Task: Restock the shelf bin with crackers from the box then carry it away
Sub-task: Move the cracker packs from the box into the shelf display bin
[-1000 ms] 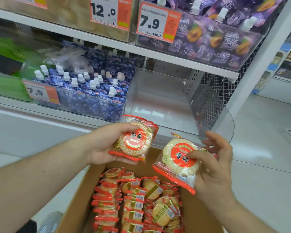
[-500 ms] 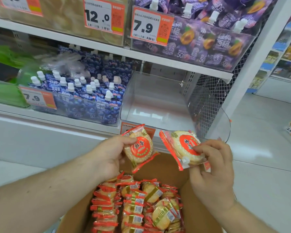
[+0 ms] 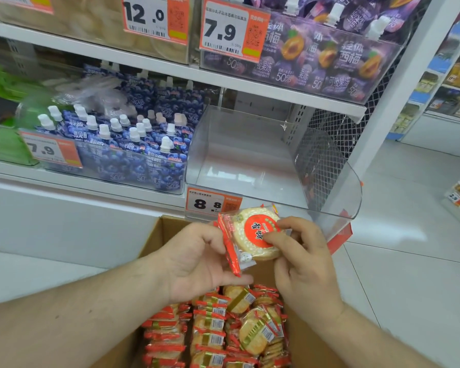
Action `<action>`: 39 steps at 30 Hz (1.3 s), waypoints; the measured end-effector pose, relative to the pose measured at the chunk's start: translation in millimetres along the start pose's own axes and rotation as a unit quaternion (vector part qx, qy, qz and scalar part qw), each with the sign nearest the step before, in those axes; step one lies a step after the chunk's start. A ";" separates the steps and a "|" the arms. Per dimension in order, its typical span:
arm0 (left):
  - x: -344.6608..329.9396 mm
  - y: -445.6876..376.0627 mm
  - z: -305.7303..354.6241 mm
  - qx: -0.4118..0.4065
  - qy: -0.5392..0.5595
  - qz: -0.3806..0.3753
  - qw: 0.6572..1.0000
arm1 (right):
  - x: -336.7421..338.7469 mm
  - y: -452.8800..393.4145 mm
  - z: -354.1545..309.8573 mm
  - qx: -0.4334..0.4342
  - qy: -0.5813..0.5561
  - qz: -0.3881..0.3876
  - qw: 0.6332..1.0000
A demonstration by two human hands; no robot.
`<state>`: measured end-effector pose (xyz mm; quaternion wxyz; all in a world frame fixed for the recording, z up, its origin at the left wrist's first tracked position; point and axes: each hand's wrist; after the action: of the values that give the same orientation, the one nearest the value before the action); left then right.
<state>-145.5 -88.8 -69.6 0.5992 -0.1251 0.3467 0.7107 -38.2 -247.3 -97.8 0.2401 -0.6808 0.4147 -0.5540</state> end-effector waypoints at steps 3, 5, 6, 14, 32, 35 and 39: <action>-2.7 2.6 0.2 0.011 -0.032 0.018 0.999 | 0.9 -2.3 -2.2 0.016 -0.001 -0.039 0.999; -4.9 1.0 -1.0 -0.005 -0.056 0.071 0.996 | 0.8 -3.5 -4.3 -0.003 -0.008 -0.062 0.998; -4.4 -0.6 -1.4 -0.018 -0.046 0.087 0.995 | 1.4 -5.5 -6.5 -0.046 -0.020 -0.058 0.997; -5.2 -11.2 -2.9 -0.097 0.033 0.062 0.993 | 2.0 -31.5 -32.0 -0.492 -0.399 -0.063 0.771; 57.5 -58.7 90.6 -0.287 -0.645 0.374 0.601 | -110.0 -187.8 110.9 -0.478 -0.186 -0.109 0.851; 62.5 -63.5 90.5 -0.285 -0.631 0.381 0.612 | -150.1 -196.4 129.5 -0.483 -0.174 -0.100 0.852; 65.9 -66.0 86.3 -0.298 -0.608 0.384 0.628 | -186.6 -199.3 142.5 -0.489 -0.153 -0.123 0.850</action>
<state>-79.6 19.8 -68.5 0.2769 0.3085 -0.3101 0.8555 149.3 -3.4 -83.2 -0.1335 -0.8319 0.5030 -0.1929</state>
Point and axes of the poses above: each hand's wrist, its own y-axis away from the middle knuckle, its own x-axis out of the back of the hand, z = x × y, and after that the axes turned 6 degrees about -y, right-handed
